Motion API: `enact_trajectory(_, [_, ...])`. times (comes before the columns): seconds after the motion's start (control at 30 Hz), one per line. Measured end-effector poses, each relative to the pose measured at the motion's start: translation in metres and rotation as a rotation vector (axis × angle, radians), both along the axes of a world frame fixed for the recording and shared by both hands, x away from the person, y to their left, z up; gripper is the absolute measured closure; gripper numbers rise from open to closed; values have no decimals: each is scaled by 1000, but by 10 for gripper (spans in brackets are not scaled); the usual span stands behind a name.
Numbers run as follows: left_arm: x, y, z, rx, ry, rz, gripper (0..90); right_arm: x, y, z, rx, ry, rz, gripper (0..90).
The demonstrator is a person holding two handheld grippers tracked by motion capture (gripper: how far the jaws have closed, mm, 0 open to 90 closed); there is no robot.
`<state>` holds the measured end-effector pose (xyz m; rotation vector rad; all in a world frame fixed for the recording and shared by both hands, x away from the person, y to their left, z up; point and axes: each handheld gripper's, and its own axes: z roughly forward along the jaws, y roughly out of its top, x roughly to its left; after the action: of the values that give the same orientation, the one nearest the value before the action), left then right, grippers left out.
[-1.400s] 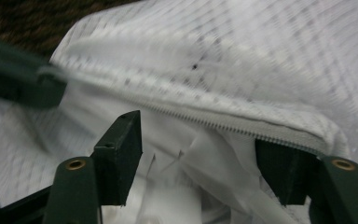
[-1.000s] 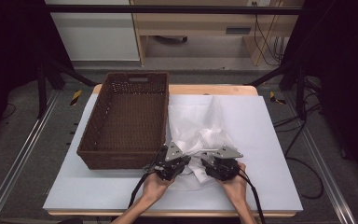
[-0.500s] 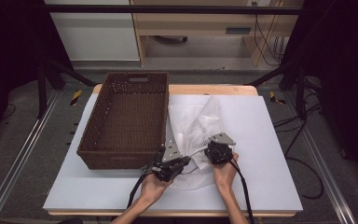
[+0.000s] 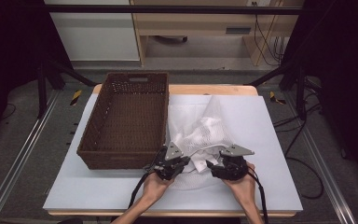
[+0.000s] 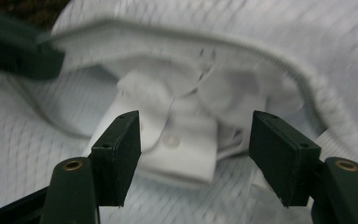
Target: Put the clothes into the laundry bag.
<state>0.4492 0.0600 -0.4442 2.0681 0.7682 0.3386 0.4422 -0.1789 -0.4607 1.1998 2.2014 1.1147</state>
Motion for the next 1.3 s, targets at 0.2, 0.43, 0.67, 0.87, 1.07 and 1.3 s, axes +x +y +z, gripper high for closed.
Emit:
enact_trajectory(0.2, [0,1,0,3,4,-3,879,5,10,-24,-35,71,56,416])
enact_trajectory(0.43, [1,2,1,-9,9,-4,879,8,11,-16,9,38,7,886])
enact_trajectory(0.67, [-6,3,10,-21,-8,-23,880,29,39,-16,43,8,-10,892])
enact_trajectory(0.87, [-9,9,11,-26,-5,-25,881,52,41,-25,-2,-52,-189,891])
enact_trajectory(1.07, [-4,6,2,-14,22,-21,880,50,36,-23,11,-64,-168,804])
enact_trajectory(1.3, [-3,5,0,-16,17,-16,881,10,13,-11,63,-80,-14,659])
